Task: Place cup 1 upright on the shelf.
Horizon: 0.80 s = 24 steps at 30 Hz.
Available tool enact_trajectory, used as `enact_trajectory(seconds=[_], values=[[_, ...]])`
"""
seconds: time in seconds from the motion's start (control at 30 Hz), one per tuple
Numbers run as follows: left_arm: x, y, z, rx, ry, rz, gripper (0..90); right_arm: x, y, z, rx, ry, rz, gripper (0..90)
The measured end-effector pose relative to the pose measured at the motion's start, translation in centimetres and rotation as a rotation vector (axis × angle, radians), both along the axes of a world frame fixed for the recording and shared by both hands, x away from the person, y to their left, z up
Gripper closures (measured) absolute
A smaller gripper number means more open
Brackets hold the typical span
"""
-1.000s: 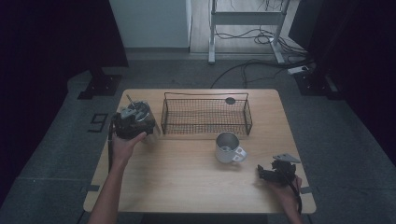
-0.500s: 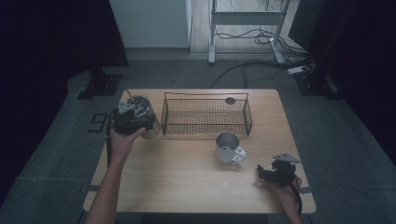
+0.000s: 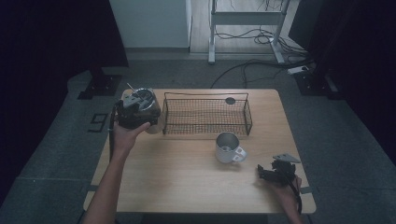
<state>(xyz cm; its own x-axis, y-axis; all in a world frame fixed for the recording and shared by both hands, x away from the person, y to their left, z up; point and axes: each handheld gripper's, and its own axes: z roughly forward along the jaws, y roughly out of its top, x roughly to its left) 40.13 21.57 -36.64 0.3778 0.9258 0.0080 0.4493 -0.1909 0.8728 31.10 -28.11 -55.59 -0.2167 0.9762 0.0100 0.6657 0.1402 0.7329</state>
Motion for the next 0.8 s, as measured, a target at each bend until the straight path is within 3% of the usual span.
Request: enact_trajectory(seconds=[0.8], values=[[1.4,-1.8,1.1,-0.029,0.007,-0.004,4.0,0.0,0.0,0.0,0.001,-0.003,0.000,9.7]])
